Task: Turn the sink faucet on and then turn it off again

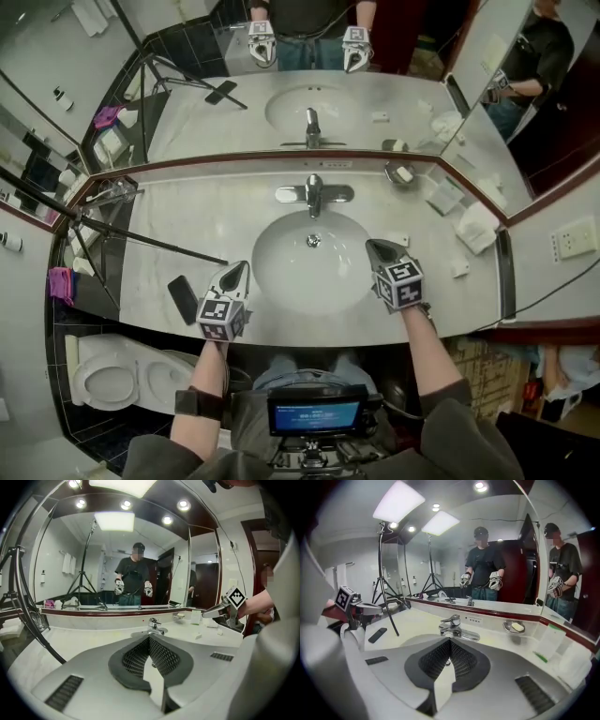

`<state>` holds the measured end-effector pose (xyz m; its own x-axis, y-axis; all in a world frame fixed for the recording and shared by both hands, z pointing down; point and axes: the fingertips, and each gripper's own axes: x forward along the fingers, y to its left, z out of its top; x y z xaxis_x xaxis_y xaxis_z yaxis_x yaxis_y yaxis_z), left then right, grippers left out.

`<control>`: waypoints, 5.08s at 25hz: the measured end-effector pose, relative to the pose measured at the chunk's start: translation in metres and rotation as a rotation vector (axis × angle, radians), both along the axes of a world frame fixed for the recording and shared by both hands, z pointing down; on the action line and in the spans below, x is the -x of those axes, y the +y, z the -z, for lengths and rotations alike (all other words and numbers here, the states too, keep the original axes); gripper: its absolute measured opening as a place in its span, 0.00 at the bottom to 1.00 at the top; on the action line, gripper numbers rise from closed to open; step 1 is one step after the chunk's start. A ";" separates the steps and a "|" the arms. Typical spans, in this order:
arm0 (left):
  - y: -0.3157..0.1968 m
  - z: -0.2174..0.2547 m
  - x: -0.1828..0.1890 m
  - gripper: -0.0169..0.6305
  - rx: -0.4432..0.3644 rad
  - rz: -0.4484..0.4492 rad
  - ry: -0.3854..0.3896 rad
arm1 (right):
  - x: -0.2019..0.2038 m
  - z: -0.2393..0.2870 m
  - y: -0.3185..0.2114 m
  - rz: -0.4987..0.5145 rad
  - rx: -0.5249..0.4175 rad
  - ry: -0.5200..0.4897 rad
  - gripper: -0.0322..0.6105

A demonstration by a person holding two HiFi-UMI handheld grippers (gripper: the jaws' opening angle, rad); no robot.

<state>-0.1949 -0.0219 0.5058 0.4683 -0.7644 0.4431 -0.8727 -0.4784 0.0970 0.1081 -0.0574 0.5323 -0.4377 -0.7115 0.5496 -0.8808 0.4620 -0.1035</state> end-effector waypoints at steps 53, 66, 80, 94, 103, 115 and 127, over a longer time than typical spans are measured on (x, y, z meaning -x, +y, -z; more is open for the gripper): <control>-0.015 -0.042 0.002 0.03 0.034 -0.031 -0.036 | 0.104 -0.068 -0.123 0.520 -0.420 0.805 0.40; -0.026 -0.042 0.000 0.03 0.026 -0.042 -0.034 | 0.134 -0.075 -0.151 0.593 -0.450 0.852 0.40; -0.032 -0.054 0.000 0.03 0.047 -0.041 -0.037 | 0.147 -0.075 -0.179 0.648 -0.460 0.913 0.35; -0.038 -0.049 -0.007 0.03 0.041 -0.043 -0.032 | 0.138 -0.053 -0.210 0.576 -0.357 0.814 0.29; -0.034 -0.050 0.005 0.03 0.047 -0.022 -0.029 | 0.138 -0.059 -0.209 0.667 -0.275 0.800 0.30; -0.033 -0.041 0.006 0.03 0.042 0.000 -0.019 | 0.128 -0.064 -0.199 0.691 -0.173 0.779 0.31; -0.025 -0.018 0.011 0.03 0.023 0.037 -0.001 | 0.082 0.018 -0.154 0.483 -0.104 0.464 0.14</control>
<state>-0.2057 -0.0467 0.5233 0.4395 -0.7708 0.4612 -0.8899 -0.4434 0.1069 0.0263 -0.2117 0.5146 -0.4547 -0.5551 0.6965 -0.5156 0.8017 0.3023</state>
